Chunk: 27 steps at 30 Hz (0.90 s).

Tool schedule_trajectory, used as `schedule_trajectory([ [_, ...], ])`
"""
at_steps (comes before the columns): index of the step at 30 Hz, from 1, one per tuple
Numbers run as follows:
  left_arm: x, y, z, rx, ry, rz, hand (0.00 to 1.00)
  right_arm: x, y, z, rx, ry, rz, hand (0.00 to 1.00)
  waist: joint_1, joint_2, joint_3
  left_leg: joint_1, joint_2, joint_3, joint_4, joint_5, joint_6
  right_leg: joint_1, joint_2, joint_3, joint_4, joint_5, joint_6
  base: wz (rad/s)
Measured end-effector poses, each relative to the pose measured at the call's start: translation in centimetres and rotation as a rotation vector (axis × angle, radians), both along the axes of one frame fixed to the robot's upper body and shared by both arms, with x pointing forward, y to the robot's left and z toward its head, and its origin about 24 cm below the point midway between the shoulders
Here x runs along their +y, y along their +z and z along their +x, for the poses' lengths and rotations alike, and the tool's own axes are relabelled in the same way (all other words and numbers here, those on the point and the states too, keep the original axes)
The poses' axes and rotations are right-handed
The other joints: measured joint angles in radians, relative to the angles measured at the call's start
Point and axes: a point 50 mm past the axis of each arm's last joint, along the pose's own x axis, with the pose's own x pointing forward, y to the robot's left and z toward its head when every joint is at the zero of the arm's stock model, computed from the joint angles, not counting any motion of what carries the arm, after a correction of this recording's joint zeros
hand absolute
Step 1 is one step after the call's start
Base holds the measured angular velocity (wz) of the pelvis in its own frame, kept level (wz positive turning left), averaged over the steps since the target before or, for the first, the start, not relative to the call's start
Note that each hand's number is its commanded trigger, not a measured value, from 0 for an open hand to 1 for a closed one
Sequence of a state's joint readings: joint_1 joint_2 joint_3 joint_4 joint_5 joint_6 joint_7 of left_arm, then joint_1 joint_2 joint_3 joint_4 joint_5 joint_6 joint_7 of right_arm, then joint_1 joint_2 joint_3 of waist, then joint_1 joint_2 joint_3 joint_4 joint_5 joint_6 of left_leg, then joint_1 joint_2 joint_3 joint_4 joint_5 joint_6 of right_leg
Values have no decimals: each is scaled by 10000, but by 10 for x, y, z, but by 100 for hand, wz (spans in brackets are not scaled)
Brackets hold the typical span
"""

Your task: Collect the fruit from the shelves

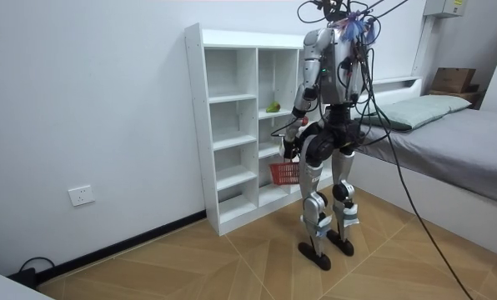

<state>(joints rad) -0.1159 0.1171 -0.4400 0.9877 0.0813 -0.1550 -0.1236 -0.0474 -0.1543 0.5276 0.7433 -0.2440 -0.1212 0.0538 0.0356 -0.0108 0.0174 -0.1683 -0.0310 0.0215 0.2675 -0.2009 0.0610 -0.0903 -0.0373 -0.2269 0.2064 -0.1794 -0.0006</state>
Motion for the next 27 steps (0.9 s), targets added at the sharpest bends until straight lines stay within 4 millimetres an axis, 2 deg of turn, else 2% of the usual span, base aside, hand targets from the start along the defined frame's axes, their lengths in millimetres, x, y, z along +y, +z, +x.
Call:
schedule_trajectory([
  [15, -9, 6, 6, -468, -264, -305, 100, 1, -1, 11, -383, -324, -175, 100, -31, 0, -1, 37, -1, 53, -1, 1, 0, 20, -15, 27, -5, 0, 0, 0],
  [22, -15, 5, 3, -431, -685, -254, 100, -2, -3, 16, -256, -344, -408, 100, -36, -84, 97, 34, 1, 61, -8, 4, 3, 28, -5, 34, -7, 0, 0, 0],
  [24, -15, 5, 2, -429, -685, -256, 100, -1, -4, 15, -196, -353, -415, 25, -36, -80, 100, 33, 1, 59, -17, 3, 3, 27, -5, 33, -9, 0, 0, 0],
  [25, -15, 5, 2, -428, -685, -253, 100, -1, -4, 15, -155, -359, -420, 2, -35, -79, 100, 33, 1, 58, -26, 3, 3, 25, -4, 33, -12, 0, 0, 0],
  [27, -15, 5, 2, -428, -684, -254, 100, -1, -6, 14, -77, -374, -452, 0, -32, -75, 102, 37, 1, 44, -53, 3, 3, 24, -2, 40, -17, 0, 0, 0],
])
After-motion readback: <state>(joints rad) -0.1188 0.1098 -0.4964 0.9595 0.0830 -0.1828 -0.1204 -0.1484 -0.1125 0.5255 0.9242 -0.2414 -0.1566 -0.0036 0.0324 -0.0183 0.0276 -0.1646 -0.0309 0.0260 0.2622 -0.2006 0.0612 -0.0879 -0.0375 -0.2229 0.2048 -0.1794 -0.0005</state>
